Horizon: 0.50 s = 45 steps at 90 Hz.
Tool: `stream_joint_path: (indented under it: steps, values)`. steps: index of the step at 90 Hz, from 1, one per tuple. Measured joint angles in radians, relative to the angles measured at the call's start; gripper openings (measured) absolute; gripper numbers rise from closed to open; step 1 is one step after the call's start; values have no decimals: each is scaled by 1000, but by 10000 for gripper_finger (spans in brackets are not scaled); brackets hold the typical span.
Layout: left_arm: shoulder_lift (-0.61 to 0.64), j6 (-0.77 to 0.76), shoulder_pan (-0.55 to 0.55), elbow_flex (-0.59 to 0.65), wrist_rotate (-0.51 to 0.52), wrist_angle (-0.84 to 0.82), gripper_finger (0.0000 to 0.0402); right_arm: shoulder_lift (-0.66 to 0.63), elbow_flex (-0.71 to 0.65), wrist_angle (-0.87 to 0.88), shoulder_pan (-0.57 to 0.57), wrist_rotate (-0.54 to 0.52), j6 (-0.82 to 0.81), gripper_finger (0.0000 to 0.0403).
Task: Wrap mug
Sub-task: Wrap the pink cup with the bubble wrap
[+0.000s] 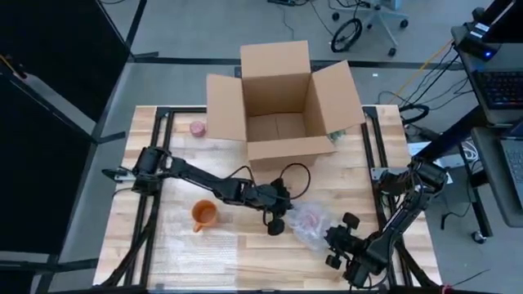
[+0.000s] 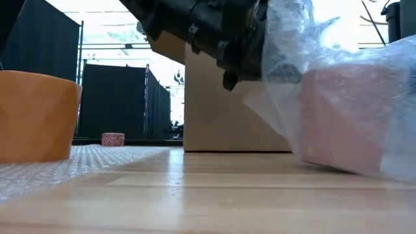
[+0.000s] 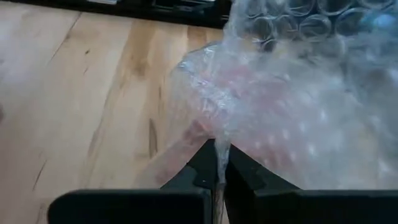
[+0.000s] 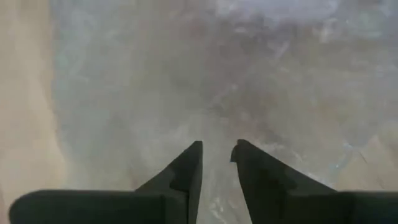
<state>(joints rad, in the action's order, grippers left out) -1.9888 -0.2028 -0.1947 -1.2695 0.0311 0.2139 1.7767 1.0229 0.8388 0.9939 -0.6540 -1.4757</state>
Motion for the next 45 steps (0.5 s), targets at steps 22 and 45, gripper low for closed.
stream_joint_path:
  steps: [22,45]
  values:
    - [1,7,5,0,-8,-52,8,0,0,13,0,3,0,82]
    - [13,34,13,-1,-96,-74,101,0,0,26,-6,-7,1,82]
